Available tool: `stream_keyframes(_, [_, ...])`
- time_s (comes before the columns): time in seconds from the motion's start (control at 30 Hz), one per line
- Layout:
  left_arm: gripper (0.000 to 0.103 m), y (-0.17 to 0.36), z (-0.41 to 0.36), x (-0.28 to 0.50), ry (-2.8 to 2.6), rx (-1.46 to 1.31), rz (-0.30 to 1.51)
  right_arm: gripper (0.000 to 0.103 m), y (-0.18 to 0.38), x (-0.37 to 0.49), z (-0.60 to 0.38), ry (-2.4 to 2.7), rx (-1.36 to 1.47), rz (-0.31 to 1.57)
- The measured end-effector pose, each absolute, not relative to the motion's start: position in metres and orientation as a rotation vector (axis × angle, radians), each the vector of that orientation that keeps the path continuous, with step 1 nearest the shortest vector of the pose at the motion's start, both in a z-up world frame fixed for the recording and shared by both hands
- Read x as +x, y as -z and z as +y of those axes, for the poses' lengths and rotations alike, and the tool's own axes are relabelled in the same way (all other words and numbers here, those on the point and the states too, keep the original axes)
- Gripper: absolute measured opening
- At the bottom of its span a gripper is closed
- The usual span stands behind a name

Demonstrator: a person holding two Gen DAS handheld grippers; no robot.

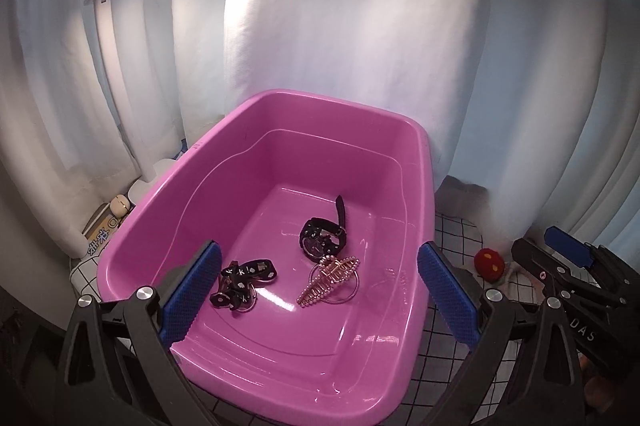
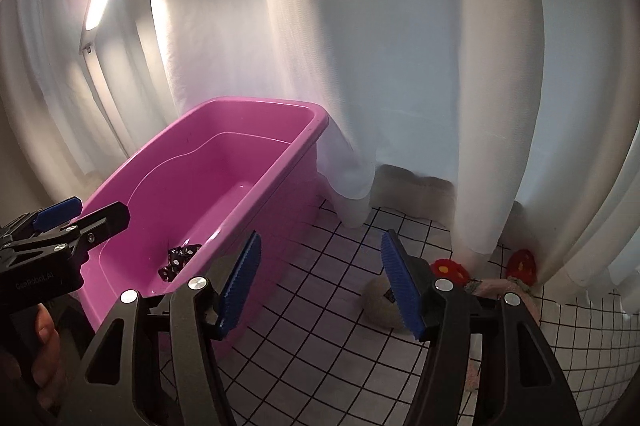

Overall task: Organize jewelry
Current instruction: 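Move the left tool to the beige fuzzy ball while the right tool approaches the pink headband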

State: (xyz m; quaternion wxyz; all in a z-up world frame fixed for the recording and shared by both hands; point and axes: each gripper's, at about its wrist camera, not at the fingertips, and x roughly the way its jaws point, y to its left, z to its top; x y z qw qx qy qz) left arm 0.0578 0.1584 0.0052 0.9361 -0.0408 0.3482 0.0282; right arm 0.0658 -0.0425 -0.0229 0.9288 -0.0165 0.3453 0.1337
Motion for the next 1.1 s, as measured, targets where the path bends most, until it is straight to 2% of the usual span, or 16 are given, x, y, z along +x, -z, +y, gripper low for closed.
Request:
stream_keyframes(0.6, [0.097, 0.009, 0.031, 0.046, 0.171, 0.032, 0.743, 0.062, 0.043, 0.024, -0.165, -0.050, 0.047, 0.741])
stream_keyframes(1.1, [0.097, 0.103, -0.014, 0.088, 0.202, 0.069, 0.938, 0.062, 0.124, 0.050, -0.199, -0.032, 0.108, 0.909])
